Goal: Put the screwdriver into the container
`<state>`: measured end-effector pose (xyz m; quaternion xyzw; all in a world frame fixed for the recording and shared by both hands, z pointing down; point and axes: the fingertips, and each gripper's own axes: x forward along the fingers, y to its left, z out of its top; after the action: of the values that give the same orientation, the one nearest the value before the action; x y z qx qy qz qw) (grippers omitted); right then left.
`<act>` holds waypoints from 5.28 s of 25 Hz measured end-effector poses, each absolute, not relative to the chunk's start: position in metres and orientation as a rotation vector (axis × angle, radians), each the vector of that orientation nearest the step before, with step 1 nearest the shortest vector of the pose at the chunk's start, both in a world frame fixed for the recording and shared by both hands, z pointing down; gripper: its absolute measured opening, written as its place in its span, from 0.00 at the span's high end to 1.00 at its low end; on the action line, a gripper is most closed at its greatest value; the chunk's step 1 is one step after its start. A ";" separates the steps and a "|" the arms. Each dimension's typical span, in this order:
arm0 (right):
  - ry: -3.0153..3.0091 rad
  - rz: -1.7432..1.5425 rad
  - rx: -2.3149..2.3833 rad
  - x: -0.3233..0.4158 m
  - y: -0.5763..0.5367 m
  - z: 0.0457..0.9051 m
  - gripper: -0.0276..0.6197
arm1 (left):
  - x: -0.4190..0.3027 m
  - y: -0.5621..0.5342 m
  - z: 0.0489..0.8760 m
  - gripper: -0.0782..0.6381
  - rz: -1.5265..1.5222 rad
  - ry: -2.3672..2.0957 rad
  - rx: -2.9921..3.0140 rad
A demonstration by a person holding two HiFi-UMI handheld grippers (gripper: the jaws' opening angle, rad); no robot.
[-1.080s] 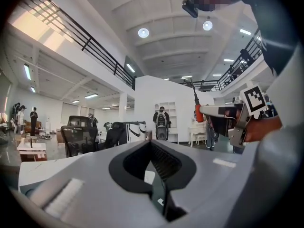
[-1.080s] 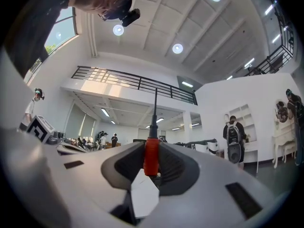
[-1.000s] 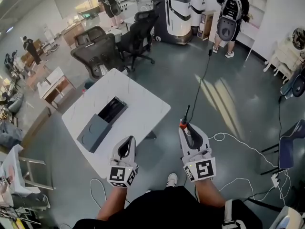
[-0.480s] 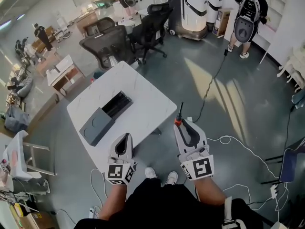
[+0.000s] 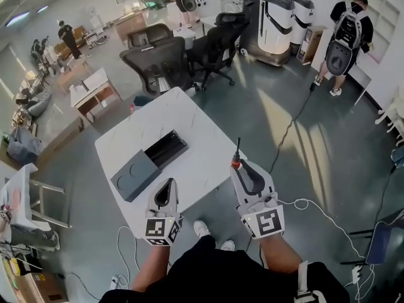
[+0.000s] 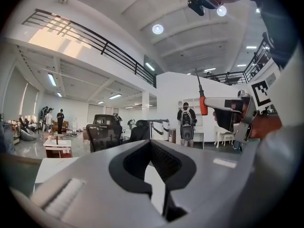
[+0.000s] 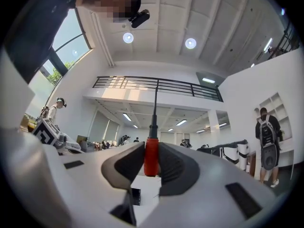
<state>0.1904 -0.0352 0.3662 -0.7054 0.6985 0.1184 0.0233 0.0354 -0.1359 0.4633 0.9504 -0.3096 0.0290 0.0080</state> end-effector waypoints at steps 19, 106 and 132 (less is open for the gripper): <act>2.217 0.318 -2.208 0.178 -0.177 0.380 0.81 | 0.007 -0.261 0.466 0.88 0.057 -1.031 2.947; 4.263 1.150 -0.272 0.097 -0.393 0.763 0.71 | -0.131 -0.323 0.537 0.88 0.105 -1.855 2.261; 2.796 -0.101 -1.274 0.092 -0.348 0.441 0.92 | -0.064 -0.328 0.447 0.88 -0.097 -1.648 2.551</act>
<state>0.0920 -0.3478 0.4409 -0.4140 0.9090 -0.0329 0.0336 -0.0636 -0.3284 0.4466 0.8385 -0.5416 -0.0320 0.0515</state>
